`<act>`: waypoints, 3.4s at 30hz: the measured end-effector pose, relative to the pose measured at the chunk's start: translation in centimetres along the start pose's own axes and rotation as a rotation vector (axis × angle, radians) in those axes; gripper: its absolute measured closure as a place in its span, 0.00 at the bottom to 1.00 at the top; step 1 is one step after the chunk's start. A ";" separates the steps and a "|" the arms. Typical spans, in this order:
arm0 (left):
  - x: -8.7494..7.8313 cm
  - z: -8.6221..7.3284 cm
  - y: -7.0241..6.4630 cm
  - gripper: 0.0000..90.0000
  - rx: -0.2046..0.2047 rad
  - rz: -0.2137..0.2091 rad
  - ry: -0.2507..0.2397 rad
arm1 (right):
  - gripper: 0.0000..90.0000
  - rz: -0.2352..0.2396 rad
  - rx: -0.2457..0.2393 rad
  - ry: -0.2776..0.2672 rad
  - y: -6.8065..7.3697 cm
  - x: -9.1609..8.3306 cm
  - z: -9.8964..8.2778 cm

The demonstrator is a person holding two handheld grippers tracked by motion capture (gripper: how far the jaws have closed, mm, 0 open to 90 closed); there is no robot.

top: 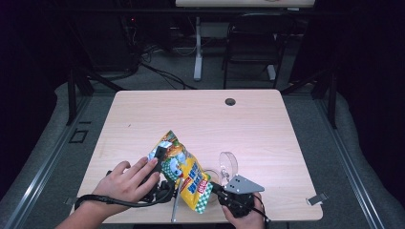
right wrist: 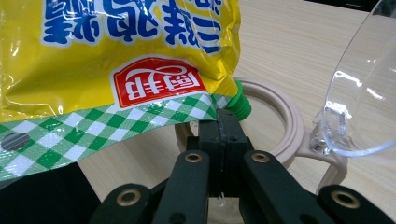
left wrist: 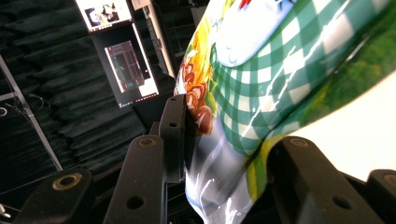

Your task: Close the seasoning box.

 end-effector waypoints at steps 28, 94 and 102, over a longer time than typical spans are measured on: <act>-0.3 0.1 0.4 0.73 0.010 0.002 -0.005 | 1.00 0.000 0.001 -0.001 0.1 -0.1 0.0; -0.9 -0.1 1.3 0.74 0.029 -0.003 0.000 | 1.00 0.044 0.031 -0.014 0.6 -0.4 0.2; -0.9 -0.3 1.4 0.74 0.028 -0.006 0.002 | 1.00 0.049 0.034 -0.014 0.8 -0.3 0.3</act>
Point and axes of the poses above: each handheld gripper's, and its own axes: x roughly forward along the jaws, z roughly out of its top, y roughly to its left, the point moved 5 cm from there along x, roughly forward along the jaws, and after that the axes turned 12 degrees about x, right-handed, at the moved point
